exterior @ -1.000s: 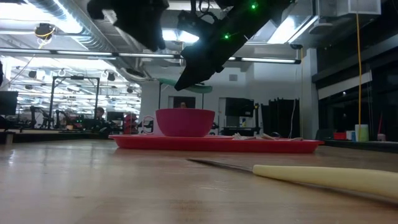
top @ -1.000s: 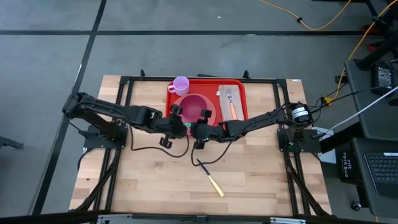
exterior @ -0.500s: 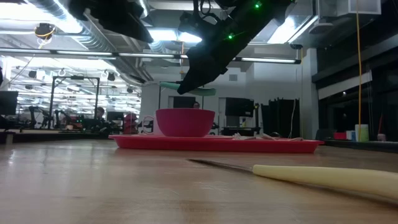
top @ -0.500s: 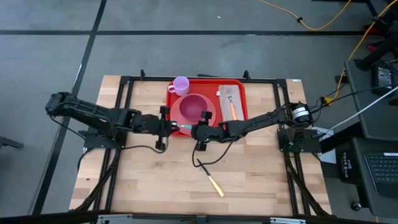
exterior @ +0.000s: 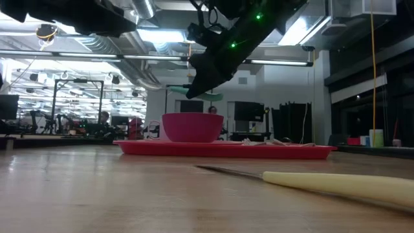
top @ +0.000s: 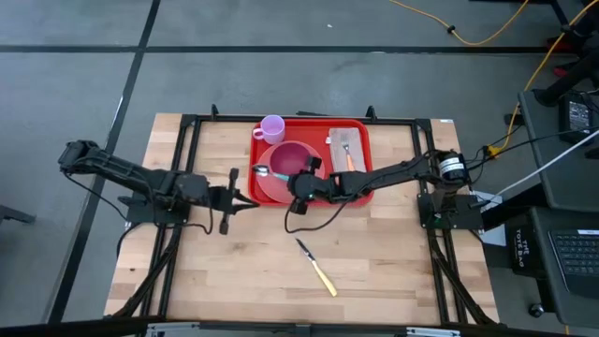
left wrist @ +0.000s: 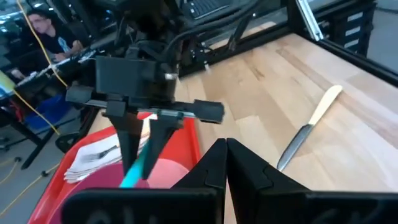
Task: Set up tray
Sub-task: Put the blue spoon to the left side of the orange fork on the light brown table napkin on the red tray
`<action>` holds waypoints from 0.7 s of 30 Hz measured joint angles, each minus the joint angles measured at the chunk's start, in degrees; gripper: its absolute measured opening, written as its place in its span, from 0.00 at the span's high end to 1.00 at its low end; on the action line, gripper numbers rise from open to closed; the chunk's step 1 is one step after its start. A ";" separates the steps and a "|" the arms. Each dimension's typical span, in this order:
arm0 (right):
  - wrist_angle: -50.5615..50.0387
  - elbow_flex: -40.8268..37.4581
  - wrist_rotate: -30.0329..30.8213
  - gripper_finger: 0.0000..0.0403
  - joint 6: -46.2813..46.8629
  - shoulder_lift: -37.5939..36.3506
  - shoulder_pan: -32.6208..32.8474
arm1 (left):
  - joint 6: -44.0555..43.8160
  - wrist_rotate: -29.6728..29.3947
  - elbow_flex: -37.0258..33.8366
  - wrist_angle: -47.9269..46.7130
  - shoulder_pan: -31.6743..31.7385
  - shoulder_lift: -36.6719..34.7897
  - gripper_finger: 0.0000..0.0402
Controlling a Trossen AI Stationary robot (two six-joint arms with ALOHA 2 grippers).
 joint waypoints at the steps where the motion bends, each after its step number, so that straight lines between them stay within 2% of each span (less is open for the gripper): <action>1: -0.29 0.00 -0.02 0.80 0.60 -0.25 -0.31 | -0.32 0.06 -0.44 0.17 0.00 -0.55 0.99; 4: -2.53 0.00 0.93 0.80 4.14 -2.01 -0.83 | -1.17 1.02 -1.25 0.24 0.04 -1.34 0.99; 9: -8.90 0.02 9.56 0.80 13.70 -5.31 -0.55 | -1.29 1.43 -2.08 0.29 0.04 -1.34 1.00; 15: -15.13 0.00 11.34 0.80 25.71 -5.74 0.14 | -1.29 1.43 -2.21 0.22 0.04 -1.31 0.99; 19: -21.01 -0.02 18.96 0.80 34.50 -5.72 0.87 | -1.31 1.42 -2.21 0.18 0.04 -1.31 0.99; 21: -23.73 0.00 20.64 0.80 39.89 -5.72 1.17 | -1.31 1.43 -2.21 0.18 0.04 -1.31 1.00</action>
